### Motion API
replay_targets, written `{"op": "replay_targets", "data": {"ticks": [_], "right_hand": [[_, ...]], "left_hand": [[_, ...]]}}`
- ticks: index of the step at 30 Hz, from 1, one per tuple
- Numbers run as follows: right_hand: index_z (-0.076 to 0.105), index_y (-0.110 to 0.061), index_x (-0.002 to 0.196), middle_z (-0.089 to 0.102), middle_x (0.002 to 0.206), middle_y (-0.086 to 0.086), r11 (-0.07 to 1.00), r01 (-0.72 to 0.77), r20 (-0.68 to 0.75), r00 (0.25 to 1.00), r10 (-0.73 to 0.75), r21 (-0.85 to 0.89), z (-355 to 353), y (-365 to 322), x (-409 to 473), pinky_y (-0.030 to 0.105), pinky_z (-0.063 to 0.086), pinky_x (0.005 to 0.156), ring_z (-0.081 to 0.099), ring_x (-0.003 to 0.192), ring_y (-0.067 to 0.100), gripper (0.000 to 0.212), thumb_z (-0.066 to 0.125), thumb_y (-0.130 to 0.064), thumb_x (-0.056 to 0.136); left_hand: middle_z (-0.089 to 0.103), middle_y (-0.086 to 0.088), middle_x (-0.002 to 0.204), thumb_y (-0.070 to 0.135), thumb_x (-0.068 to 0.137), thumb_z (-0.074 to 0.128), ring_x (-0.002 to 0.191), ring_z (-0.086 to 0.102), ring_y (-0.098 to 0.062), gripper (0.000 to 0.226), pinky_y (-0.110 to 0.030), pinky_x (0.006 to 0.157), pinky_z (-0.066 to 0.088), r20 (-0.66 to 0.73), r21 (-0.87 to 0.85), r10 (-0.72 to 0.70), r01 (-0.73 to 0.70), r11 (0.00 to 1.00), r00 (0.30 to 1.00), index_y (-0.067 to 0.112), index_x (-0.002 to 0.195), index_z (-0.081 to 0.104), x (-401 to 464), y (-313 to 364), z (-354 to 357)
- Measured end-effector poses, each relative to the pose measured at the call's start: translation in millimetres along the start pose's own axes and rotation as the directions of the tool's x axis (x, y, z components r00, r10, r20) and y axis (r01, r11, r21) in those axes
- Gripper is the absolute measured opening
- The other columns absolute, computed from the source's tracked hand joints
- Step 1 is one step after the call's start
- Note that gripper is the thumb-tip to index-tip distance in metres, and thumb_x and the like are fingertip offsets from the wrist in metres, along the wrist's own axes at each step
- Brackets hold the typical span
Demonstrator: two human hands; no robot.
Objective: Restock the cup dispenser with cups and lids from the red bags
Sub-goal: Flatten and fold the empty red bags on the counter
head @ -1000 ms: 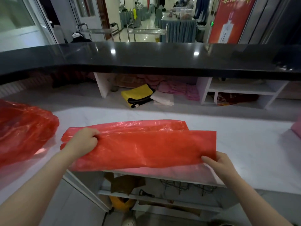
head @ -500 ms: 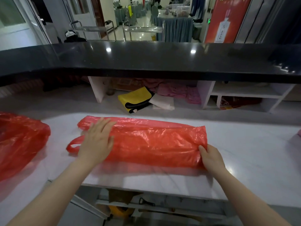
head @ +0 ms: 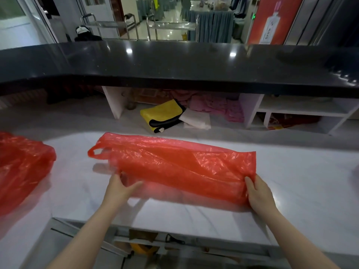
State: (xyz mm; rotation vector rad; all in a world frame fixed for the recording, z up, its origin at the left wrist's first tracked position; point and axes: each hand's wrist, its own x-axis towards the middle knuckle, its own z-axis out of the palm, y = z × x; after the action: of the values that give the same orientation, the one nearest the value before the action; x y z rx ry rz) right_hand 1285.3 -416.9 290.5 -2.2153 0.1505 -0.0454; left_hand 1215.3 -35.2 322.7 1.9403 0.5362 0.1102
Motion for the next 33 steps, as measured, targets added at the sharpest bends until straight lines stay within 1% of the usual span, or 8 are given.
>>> {"op": "replay_targets", "data": {"ticks": [6, 9, 12, 16, 20, 25, 29, 33], "right_hand": [[0.053, -0.029, 0.118, 0.060, 0.099, -0.019, 0.985, -0.022, 0.007, 1.000, 0.021, 0.171, -3, -3, -10, 0.016, 0.041, 0.070, 0.056, 0.087, -0.002, 0.022, 0.038, -0.024, 0.103], [0.051, -0.032, 0.116, 0.056, 0.097, -0.026, 0.976, -0.021, -0.029, 0.999, 0.028, 0.219, 0, -5, -15, 0.002, 0.039, 0.065, 0.055, 0.083, -0.014, 0.020, 0.038, -0.023, 0.103], [0.054, -0.029, 0.112, 0.061, 0.091, -0.016, 0.974, -0.026, -0.076, 0.996, 0.044, 0.226, 2, -2, -15, 0.021, 0.041, 0.071, 0.057, 0.083, 0.004, 0.019, 0.039, -0.023, 0.102], [0.055, -0.025, 0.099, 0.057, 0.083, -0.017, 0.998, -0.044, -0.083, 0.995, 0.047, 0.036, 2, -5, -6, 0.015, 0.035, 0.061, 0.054, 0.078, 0.006, 0.014, 0.042, -0.027, 0.100], [0.057, -0.016, 0.096, 0.059, 0.082, -0.005, 0.989, -0.082, -0.058, 0.995, 0.075, -0.124, 4, -9, 5, 0.032, 0.034, 0.064, 0.057, 0.082, 0.023, 0.023, 0.044, -0.035, 0.099], [0.055, -0.010, 0.101, 0.065, 0.095, 0.011, 0.963, -0.073, -0.045, 0.997, 0.064, -0.260, 11, -15, 12, 0.035, 0.037, 0.070, 0.058, 0.090, 0.036, 0.031, 0.035, -0.032, 0.102], [0.048, -0.013, 0.093, 0.064, 0.091, 0.014, 0.941, -0.088, -0.080, 0.995, 0.065, -0.327, 13, -16, 12, 0.036, 0.036, 0.067, 0.049, 0.076, 0.030, 0.028, 0.029, -0.032, 0.103], [0.050, -0.012, 0.112, 0.064, 0.101, 0.016, 0.880, -0.169, -0.079, 0.986, 0.150, -0.444, 18, -20, 17, 0.037, 0.038, 0.069, 0.059, 0.092, 0.038, 0.037, 0.026, -0.038, 0.102]], "left_hand": [[0.059, 0.009, 0.127, 0.054, 0.057, 0.083, 0.119, 0.053, -0.009, 0.090, -0.035, 0.099, 0.041, 0.016, -0.332, 0.086, -0.076, 0.940, 0.996, 0.030, 0.134, 0.043, 8, 5, -12], [0.067, 0.009, 0.113, 0.048, 0.061, 0.084, 0.106, 0.062, -0.007, 0.063, -0.032, 0.092, 0.048, -0.012, -0.325, 0.097, -0.095, 0.941, 0.995, 0.035, 0.117, 0.056, 10, 5, -15], [0.068, 0.003, 0.111, 0.036, 0.064, 0.078, 0.106, 0.063, -0.017, 0.059, -0.036, 0.091, 0.049, -0.082, -0.328, 0.114, -0.135, 0.935, 0.990, 0.022, 0.118, 0.060, 15, 3, -18], [0.064, 0.007, 0.108, 0.019, 0.074, 0.079, 0.105, 0.062, -0.018, 0.050, -0.030, 0.086, 0.048, -0.156, -0.157, 0.163, -0.188, 0.970, 0.974, 0.022, 0.118, 0.054, 23, 3, -18], [0.048, 0.000, 0.131, 0.013, 0.076, 0.078, 0.117, 0.048, -0.018, 0.088, -0.038, 0.099, 0.041, -0.160, -0.066, 0.078, -0.089, 0.994, 0.984, 0.027, 0.145, 0.025, 20, -5, -9], [0.022, -0.009, 0.152, 0.015, 0.081, 0.070, 0.140, 0.025, -0.031, 0.091, -0.049, 0.110, 0.027, -0.511, 0.091, 0.159, -0.131, 0.987, 0.845, 0.028, 0.149, 0.011, 5, 6, 3], [0.031, -0.008, 0.154, 0.028, 0.086, 0.055, 0.145, 0.016, -0.028, 0.061, -0.051, 0.115, 0.005, -0.135, 0.585, 0.618, -0.441, 0.681, 0.775, 0.018, 0.144, 0.039, 7, 29, 21], [0.044, -0.005, 0.147, 0.041, 0.090, 0.044, 0.142, 0.029, -0.029, 0.048, -0.057, 0.113, -0.002, 0.353, 0.755, 0.629, -0.607, 0.246, 0.693, 0.024, 0.133, 0.055, 14, 45, 50]]}}
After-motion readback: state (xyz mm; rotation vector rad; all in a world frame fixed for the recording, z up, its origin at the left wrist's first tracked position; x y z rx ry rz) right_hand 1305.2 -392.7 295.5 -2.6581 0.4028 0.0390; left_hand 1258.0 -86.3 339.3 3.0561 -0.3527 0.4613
